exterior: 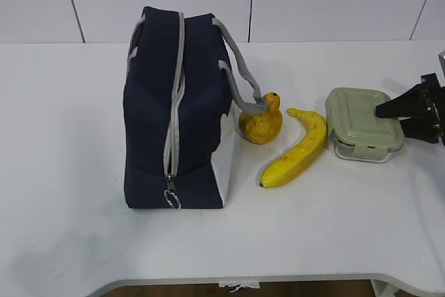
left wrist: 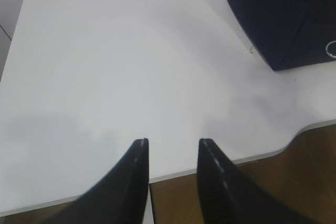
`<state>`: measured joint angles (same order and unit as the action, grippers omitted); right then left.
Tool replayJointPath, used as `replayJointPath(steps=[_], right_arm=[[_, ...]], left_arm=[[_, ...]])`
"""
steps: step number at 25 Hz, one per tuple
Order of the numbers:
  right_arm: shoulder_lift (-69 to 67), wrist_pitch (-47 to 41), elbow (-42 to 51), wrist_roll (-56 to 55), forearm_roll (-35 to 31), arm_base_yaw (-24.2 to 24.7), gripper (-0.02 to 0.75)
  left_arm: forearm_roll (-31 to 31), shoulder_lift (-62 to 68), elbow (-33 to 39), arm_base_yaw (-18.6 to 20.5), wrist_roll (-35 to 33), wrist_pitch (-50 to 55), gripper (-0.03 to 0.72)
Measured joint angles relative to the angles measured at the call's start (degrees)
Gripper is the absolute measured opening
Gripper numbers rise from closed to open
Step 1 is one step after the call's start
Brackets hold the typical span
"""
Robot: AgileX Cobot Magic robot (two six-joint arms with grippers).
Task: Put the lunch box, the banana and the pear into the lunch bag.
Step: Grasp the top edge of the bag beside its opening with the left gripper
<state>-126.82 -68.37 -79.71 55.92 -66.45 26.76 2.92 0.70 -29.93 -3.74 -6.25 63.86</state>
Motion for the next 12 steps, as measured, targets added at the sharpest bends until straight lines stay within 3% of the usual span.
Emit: replayJointPath(steps=[12], right_arm=[[0.0, -0.1, 0.0, -4.2, 0.5, 0.0, 0.365]], left_arm=[[0.0, 0.0, 0.0, 0.0, 0.0, 0.0, 0.243]])
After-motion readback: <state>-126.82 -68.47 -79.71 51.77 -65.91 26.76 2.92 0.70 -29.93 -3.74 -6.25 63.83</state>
